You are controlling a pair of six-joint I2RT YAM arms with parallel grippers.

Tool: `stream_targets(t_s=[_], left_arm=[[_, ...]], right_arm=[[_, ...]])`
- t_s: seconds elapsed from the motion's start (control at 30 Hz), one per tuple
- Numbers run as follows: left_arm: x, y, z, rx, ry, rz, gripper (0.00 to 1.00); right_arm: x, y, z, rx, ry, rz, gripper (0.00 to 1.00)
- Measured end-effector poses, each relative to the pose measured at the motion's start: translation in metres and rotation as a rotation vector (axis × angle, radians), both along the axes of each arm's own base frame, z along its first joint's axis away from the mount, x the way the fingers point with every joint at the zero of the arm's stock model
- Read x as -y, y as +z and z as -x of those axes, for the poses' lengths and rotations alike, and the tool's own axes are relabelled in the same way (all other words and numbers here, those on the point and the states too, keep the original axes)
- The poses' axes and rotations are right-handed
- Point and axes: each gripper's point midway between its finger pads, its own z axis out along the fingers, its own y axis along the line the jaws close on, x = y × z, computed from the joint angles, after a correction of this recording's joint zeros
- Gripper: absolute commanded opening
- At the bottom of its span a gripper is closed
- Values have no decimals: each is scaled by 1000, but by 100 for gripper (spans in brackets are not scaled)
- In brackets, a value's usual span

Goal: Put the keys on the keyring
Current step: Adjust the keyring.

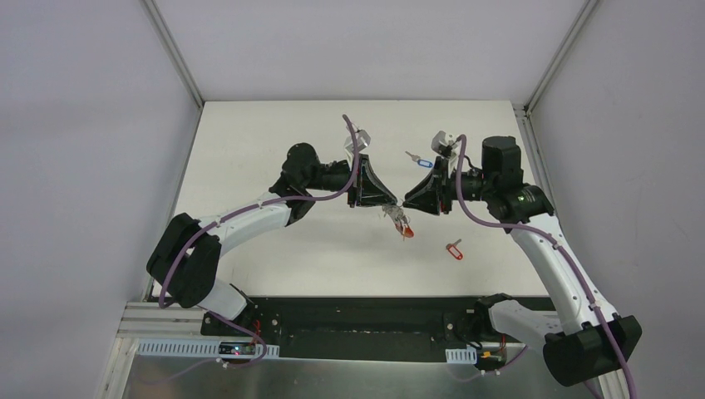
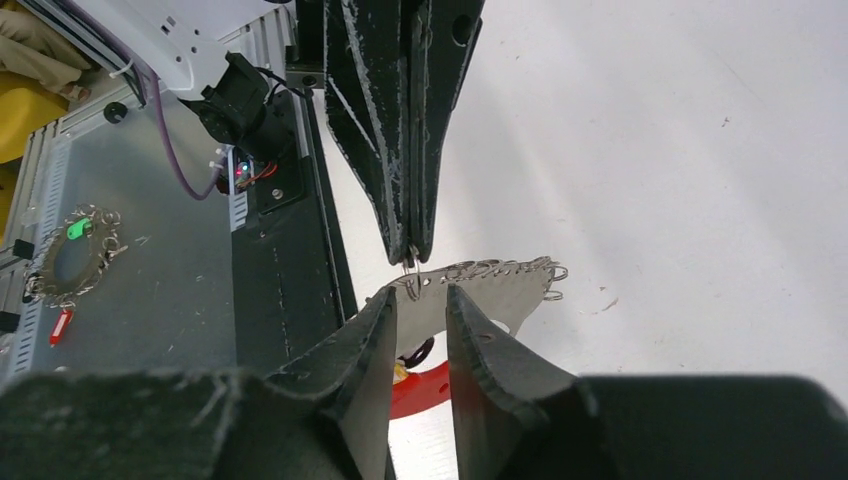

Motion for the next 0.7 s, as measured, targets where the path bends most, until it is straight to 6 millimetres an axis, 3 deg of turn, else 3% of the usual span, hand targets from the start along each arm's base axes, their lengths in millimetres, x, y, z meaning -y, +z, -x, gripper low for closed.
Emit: stream_targets(t_s=[0.4, 0.7], left_arm=[[0, 6, 1, 0, -3, 21, 0], [0, 9, 2, -10, -5, 27, 0]], right_arm=[[-6, 6, 4, -32, 51, -46, 23], [-9, 3, 0, -45, 55, -63, 13]])
